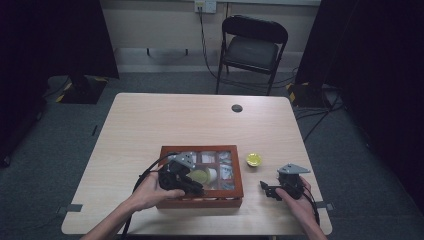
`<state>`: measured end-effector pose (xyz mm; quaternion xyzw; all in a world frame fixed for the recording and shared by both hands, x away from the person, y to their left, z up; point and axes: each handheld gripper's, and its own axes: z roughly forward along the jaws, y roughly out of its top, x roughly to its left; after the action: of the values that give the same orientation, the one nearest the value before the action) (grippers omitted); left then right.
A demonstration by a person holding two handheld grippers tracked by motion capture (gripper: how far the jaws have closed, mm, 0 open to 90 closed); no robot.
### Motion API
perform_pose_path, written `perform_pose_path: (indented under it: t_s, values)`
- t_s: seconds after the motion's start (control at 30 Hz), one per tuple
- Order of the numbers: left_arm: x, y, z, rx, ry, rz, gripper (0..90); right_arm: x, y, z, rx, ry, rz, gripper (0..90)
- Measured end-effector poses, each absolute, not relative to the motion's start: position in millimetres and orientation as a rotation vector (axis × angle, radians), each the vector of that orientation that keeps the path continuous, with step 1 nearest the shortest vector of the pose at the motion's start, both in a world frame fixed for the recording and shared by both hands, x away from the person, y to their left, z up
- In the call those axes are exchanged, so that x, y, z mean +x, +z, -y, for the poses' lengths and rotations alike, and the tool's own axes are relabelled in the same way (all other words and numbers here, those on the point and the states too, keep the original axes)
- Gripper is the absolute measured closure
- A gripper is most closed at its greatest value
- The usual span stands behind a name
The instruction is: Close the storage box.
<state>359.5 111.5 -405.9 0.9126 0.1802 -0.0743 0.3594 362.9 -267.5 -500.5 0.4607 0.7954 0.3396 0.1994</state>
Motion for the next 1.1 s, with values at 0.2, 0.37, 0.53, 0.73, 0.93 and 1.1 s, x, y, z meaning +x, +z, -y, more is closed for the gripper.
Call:
perform_pose_path:
  t_s: [0.2,0.37,0.53,0.73,0.93,1.1]
  values:
    - [359,-409,-111,2.368,-0.19,-0.461,82.3,363,-501,267,1.288,0.949,-2.224,12.7]
    - [359,-415,-109,2.378,-0.207,-0.465,82.4,363,-501,267,1.288,0.949,-2.224,12.7]
    - [360,-420,-109,2.372,-0.227,-0.475,82.4,363,-501,268,1.288,0.949,-2.224,12.7]
    - [358,-422,-108,2.385,-0.206,-0.461,82.4,363,-501,267,1.288,0.949,-2.224,12.7]
    - [358,-422,-108,2.385,-0.213,-0.454,82.4,363,-501,267,1.288,0.949,-2.224,12.7]
    - [359,-423,-111,2.373,-0.224,-0.483,82.0,363,-501,267,1.288,0.949,-2.224,12.7]
